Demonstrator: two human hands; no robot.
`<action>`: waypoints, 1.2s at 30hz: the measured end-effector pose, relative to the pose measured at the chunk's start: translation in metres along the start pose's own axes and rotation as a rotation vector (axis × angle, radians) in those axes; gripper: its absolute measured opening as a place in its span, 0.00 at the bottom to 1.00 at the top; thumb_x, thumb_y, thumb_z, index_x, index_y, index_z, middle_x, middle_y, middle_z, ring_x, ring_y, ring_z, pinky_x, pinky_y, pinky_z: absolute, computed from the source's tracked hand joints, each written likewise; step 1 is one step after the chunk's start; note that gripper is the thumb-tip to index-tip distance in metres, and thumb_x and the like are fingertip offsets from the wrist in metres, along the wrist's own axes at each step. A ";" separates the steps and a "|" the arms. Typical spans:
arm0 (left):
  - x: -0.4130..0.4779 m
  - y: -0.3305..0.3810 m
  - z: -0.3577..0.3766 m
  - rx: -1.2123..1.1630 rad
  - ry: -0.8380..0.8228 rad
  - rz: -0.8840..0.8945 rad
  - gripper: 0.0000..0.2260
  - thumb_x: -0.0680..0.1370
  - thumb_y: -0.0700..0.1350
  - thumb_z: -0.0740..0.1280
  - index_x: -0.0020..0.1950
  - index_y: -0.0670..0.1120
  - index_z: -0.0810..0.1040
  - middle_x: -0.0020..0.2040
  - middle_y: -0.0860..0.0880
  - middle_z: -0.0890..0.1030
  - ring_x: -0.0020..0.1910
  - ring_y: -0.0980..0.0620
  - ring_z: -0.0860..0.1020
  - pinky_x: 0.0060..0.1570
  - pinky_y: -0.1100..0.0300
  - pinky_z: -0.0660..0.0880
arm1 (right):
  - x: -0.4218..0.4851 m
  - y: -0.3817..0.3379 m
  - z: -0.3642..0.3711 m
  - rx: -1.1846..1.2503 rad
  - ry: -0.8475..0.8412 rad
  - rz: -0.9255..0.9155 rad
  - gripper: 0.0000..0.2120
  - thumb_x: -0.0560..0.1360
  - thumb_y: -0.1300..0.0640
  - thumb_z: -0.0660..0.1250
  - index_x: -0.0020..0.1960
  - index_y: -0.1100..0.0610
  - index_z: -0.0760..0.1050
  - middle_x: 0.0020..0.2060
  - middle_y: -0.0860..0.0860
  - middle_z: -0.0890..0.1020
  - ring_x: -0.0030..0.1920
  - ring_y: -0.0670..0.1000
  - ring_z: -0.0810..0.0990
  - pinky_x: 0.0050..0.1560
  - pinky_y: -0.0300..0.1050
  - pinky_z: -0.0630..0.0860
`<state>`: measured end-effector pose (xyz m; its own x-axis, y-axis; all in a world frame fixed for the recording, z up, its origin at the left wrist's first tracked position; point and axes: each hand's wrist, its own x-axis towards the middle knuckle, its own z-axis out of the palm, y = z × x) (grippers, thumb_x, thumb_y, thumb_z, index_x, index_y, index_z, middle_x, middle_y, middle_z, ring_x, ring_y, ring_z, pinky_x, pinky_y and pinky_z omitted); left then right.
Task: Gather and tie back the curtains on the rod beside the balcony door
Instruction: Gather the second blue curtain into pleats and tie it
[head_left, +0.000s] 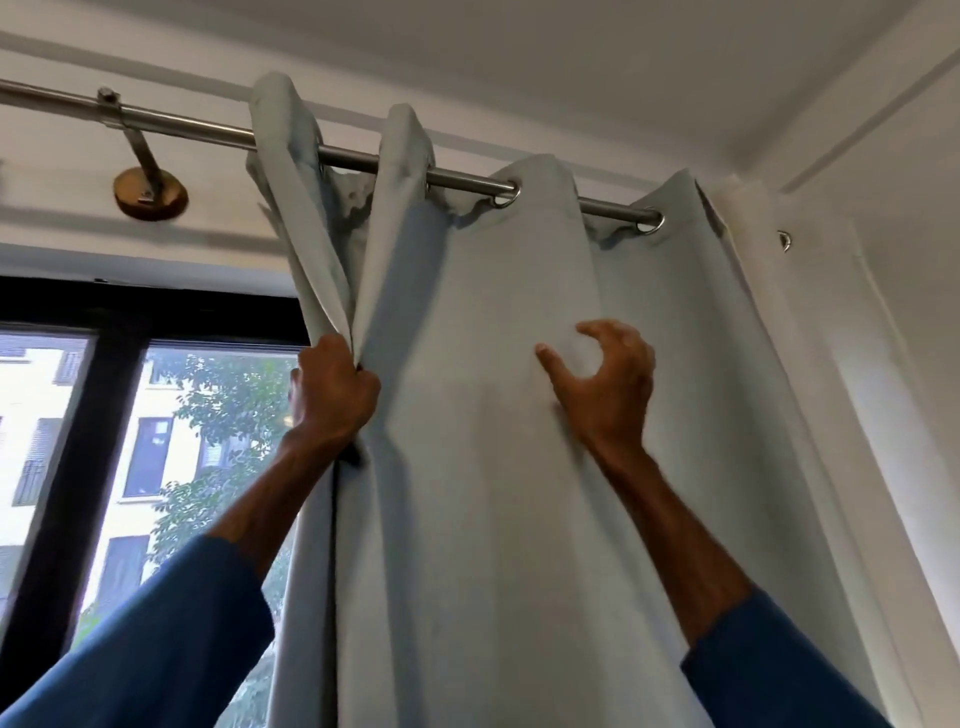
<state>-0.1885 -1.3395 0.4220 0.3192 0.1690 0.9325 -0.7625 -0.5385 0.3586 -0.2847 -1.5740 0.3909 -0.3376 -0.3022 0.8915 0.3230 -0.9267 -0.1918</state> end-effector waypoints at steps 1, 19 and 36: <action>0.000 -0.001 0.002 0.003 0.002 0.005 0.12 0.75 0.39 0.66 0.55 0.33 0.73 0.57 0.28 0.76 0.56 0.27 0.75 0.51 0.45 0.72 | 0.019 0.016 -0.002 -0.107 -0.035 0.147 0.35 0.69 0.36 0.75 0.66 0.59 0.76 0.66 0.56 0.76 0.69 0.57 0.72 0.70 0.51 0.68; 0.003 -0.014 -0.003 0.038 -0.058 0.148 0.13 0.80 0.44 0.64 0.52 0.33 0.73 0.54 0.28 0.76 0.54 0.29 0.75 0.51 0.43 0.72 | -0.017 -0.096 0.112 0.163 -0.287 -0.056 0.06 0.69 0.66 0.69 0.33 0.63 0.78 0.36 0.62 0.80 0.40 0.63 0.78 0.39 0.45 0.62; -0.014 0.039 -0.005 -0.190 -0.107 -0.138 0.28 0.73 0.58 0.72 0.61 0.36 0.77 0.57 0.36 0.80 0.57 0.36 0.78 0.49 0.55 0.72 | -0.075 -0.099 0.082 0.430 -0.461 0.092 0.06 0.70 0.69 0.72 0.45 0.61 0.80 0.39 0.49 0.80 0.41 0.46 0.77 0.39 0.43 0.74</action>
<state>-0.2254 -1.3590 0.4233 0.4774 0.1368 0.8680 -0.7965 -0.3497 0.4932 -0.2191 -1.4412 0.3762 0.0926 -0.1607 0.9827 0.6908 -0.7004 -0.1796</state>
